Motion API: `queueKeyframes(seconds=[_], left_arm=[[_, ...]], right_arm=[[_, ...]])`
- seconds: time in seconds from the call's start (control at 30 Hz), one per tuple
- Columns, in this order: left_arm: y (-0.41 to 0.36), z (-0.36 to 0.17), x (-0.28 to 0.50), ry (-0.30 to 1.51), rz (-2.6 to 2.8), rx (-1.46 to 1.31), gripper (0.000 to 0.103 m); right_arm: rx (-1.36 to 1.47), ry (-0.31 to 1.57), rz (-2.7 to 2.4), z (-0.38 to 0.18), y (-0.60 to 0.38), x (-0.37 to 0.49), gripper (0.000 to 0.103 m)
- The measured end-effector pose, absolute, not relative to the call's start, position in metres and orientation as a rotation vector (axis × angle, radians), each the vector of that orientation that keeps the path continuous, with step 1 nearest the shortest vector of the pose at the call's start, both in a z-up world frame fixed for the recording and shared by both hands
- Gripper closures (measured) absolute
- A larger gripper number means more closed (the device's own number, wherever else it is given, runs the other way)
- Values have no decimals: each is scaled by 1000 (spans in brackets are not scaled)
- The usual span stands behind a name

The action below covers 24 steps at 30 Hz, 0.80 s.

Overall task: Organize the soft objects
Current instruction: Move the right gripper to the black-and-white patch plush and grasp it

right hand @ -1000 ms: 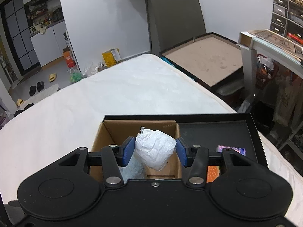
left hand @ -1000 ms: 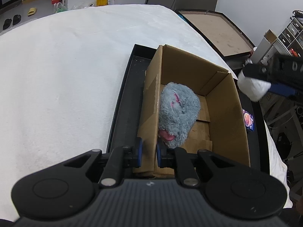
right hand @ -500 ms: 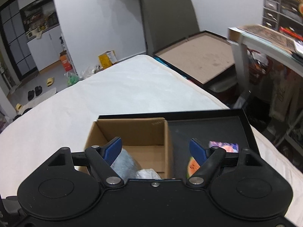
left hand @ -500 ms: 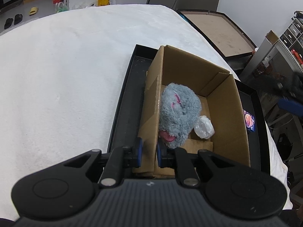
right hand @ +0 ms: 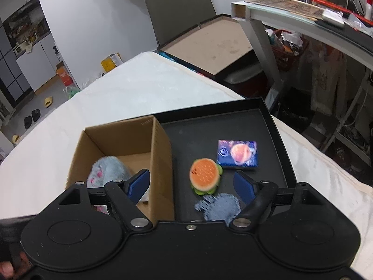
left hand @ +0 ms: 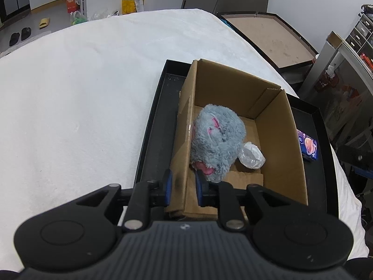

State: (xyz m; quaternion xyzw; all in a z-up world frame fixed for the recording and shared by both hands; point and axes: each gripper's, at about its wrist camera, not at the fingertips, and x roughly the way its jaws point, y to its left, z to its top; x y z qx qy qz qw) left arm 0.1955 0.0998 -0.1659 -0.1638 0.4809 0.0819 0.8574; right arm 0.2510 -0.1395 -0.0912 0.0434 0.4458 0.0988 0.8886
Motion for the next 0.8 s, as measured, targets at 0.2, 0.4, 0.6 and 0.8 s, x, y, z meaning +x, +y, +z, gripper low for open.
queueKeyframes(seconds=[0.2,0.4,0.6,0.8], left_arm=[[92,-164,197,1022,188,-310,63],[87,-162,198,1020,200,-301,50],[83,-162,200,1028,206,-285,47],[78,-161,201,1035,211,-264,45]], right_arm=[[111,964,186,-99,-161,246,25],[126,1039,152,-111,-177,245,25],[139,1126,134,-128,-194,244,25],[164,1213,92,-148,-210,238,25]])
